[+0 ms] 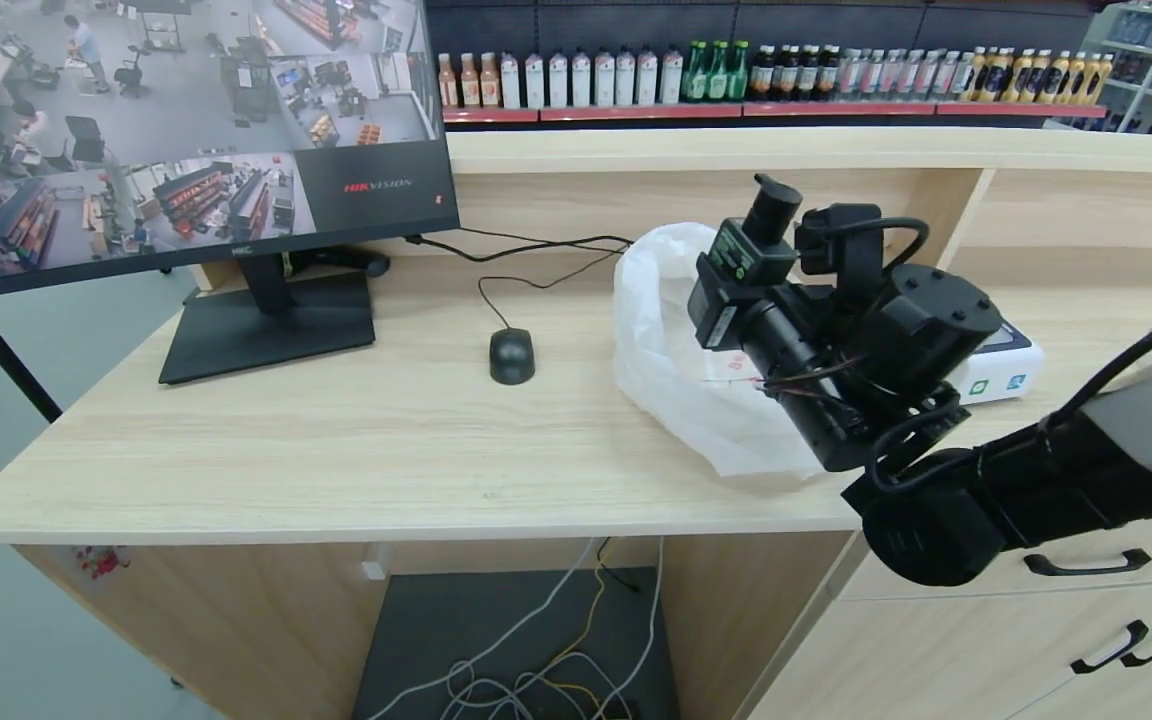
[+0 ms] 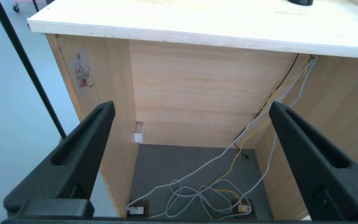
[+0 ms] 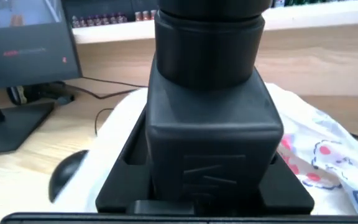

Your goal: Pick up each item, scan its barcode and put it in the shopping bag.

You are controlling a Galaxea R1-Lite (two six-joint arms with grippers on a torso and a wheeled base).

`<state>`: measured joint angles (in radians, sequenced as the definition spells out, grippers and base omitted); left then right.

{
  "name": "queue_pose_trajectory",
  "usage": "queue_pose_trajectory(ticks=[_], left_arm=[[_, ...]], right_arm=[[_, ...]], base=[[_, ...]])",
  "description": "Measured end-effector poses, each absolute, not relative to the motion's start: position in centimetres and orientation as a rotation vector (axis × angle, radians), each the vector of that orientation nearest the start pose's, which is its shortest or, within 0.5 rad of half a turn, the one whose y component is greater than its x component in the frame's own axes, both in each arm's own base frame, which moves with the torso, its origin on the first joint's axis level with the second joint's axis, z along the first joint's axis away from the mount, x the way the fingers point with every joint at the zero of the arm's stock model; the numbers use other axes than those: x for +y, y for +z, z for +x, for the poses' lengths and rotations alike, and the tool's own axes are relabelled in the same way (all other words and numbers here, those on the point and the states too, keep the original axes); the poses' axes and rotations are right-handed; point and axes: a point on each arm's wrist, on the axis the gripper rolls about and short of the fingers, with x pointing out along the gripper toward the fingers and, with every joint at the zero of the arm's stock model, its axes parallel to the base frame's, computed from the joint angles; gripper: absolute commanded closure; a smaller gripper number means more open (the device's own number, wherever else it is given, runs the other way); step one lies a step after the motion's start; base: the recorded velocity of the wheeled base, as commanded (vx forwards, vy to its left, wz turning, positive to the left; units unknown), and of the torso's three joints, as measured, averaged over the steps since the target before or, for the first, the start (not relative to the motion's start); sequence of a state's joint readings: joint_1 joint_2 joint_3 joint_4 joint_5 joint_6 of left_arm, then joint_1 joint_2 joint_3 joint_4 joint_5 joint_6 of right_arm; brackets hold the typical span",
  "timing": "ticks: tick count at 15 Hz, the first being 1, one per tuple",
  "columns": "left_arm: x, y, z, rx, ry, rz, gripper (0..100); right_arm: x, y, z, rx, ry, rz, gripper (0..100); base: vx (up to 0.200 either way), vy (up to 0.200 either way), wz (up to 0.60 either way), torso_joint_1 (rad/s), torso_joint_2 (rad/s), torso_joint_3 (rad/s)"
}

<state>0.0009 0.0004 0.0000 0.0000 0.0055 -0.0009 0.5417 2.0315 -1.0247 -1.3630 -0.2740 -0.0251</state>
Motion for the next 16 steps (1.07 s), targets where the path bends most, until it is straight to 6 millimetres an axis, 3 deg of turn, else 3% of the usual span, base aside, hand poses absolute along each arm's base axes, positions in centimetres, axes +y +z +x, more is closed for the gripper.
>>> queue_pose_trajectory(ticks=[6,16], left_arm=[[0.0,7.5,-2.3,0.000,0.007,-0.004,0],[0.0,7.5,-2.3,0.000,0.007,-0.003,0]], right_arm=[[19.6,16.4,35.3,-0.276,0.246,0.115,100],[20.0,13.9,37.5,-0.244,0.227,0.102,100]], base=[[0.000,0.000,0.00,0.000,0.00,0.000],[0.000,0.000,0.00,0.000,0.00,0.000]])
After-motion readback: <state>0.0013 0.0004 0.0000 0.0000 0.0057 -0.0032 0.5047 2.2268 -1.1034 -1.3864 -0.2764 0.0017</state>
